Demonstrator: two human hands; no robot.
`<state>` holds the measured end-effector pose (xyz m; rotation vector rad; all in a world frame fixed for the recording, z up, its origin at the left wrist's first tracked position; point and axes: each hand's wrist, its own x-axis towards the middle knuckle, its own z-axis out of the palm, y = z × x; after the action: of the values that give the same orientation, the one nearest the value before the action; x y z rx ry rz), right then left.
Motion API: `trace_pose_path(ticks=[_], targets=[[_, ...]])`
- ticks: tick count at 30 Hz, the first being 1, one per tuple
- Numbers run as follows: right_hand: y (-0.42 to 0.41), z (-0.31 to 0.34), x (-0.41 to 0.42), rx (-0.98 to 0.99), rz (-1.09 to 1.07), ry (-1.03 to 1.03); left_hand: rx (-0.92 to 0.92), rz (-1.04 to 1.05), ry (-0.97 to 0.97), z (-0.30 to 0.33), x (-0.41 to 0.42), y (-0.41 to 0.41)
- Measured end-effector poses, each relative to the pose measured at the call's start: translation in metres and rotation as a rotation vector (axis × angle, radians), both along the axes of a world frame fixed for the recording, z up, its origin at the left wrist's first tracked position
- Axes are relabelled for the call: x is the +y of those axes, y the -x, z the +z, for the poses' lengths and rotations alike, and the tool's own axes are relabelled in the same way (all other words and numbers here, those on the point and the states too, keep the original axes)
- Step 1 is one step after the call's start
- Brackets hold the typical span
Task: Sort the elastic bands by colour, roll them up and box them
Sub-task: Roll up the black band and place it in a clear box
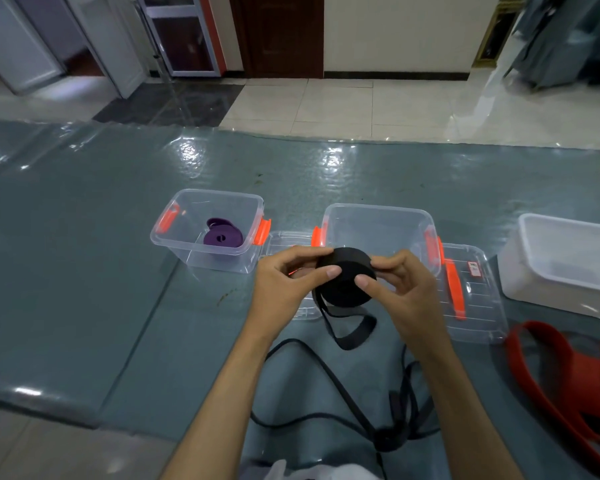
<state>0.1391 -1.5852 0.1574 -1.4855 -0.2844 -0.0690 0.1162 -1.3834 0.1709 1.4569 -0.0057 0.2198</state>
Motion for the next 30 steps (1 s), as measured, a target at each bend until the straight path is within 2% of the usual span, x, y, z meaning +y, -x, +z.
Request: trace_pose_path(ticks=[3,8,12,18,23,26,30], targets=[[-0.003,0.003,-0.002,-0.024,-0.037,-0.008,0.011,0.022,0.05,-0.003,-0.009,0.001],[-0.003,-0.002,-0.007,-0.069,0.036,-0.03,0.004,-0.092,-0.026,-0.004,-0.007,-0.001],[-0.005,-0.005,-0.01,0.029,0.018,0.013,-0.021,0.0,-0.088,-0.007,-0.015,0.0],[-0.003,-0.006,-0.006,-0.074,-0.017,-0.051,-0.028,0.007,-0.032,-0.011,-0.014,0.002],[-0.004,-0.011,-0.009,0.039,0.016,0.003,0.0,0.062,-0.145,-0.011,-0.014,-0.001],[-0.007,-0.008,-0.014,0.032,0.017,0.095,0.03,0.13,-0.065,-0.012,-0.017,0.0],[-0.007,-0.008,-0.014,-0.018,0.024,0.015,0.027,0.041,-0.062,-0.015,-0.007,0.003]])
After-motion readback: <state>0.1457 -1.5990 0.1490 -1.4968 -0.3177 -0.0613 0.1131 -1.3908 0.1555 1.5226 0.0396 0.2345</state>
